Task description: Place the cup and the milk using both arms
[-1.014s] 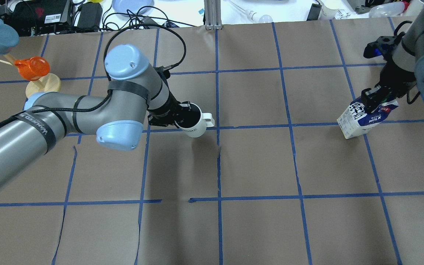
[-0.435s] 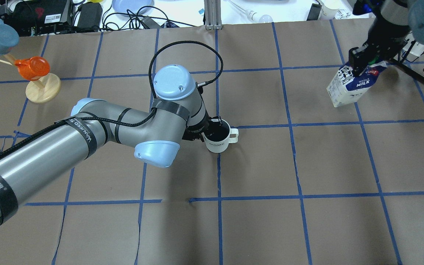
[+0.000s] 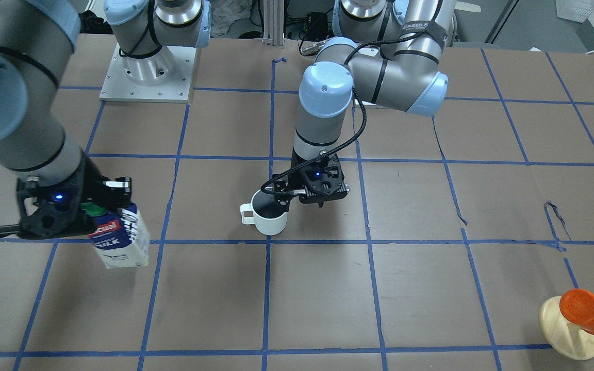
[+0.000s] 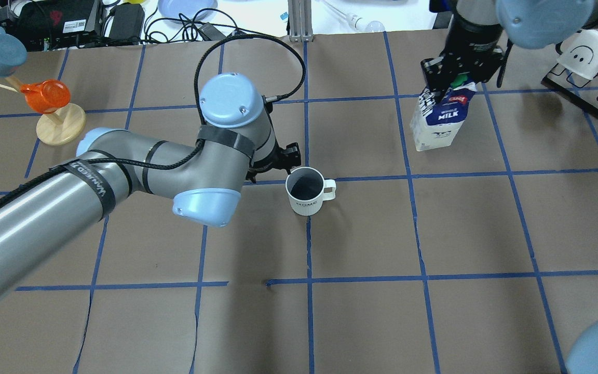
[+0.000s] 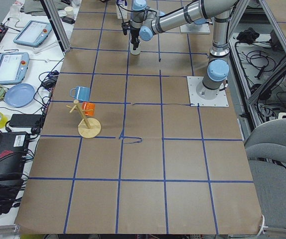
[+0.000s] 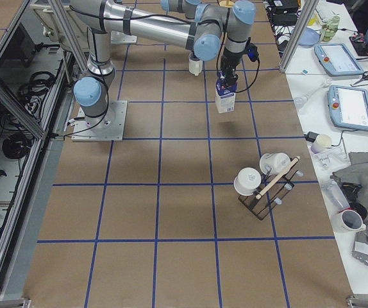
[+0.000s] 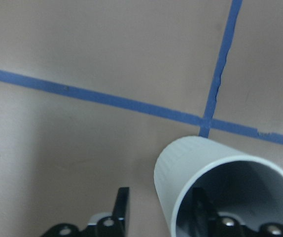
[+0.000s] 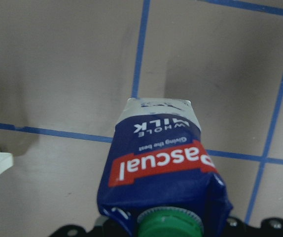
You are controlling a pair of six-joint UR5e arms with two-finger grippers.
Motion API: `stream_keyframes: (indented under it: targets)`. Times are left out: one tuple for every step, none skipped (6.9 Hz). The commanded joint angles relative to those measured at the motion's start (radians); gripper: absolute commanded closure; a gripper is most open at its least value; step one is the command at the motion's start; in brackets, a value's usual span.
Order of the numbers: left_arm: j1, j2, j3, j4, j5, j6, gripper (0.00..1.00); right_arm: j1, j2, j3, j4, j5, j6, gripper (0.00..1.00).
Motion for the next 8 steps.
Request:
stream_keyframes:
  targets:
    - [0.175, 0.104, -0.001, -0.152, 0.011, 0.235, 0.0, 0.138, -0.004, 0.083, -0.021, 0.125, 0.25, 0.9]
    - [0.27, 0.151, -0.001, -0.218, 0.011, 0.355, 0.0, 0.179, -0.007, 0.13, -0.076, 0.13, 0.295, 0.9]
    - [0.326, 0.204, 0.008, -0.272, 0.009, 0.449, 0.0, 0.207, -0.007, 0.184, -0.131, 0.126, 0.339, 0.9]
    - [0.354, 0.233, 0.007, -0.282, 0.008, 0.5, 0.0, 0.211, -0.013, 0.216, -0.15, 0.125, 0.338, 0.9]
    - [0.377, 0.236, 0.016, -0.279, -0.003, 0.506, 0.0, 0.211, -0.013, 0.22, -0.158, 0.112, 0.339, 0.89]
    - [0.395, 0.241, 0.042, -0.297, -0.001, 0.528, 0.0, 0.211, -0.013, 0.221, -0.158, 0.112, 0.343, 0.89]
    - [0.4, 0.241, 0.083, -0.334, -0.001, 0.537, 0.0, 0.211, -0.013, 0.223, -0.153, 0.112, 0.341, 0.85]
    - [0.385, 0.241, 0.153, -0.383, 0.005, 0.552, 0.0, 0.211, -0.013, 0.224, -0.159, 0.109, 0.336, 0.15]
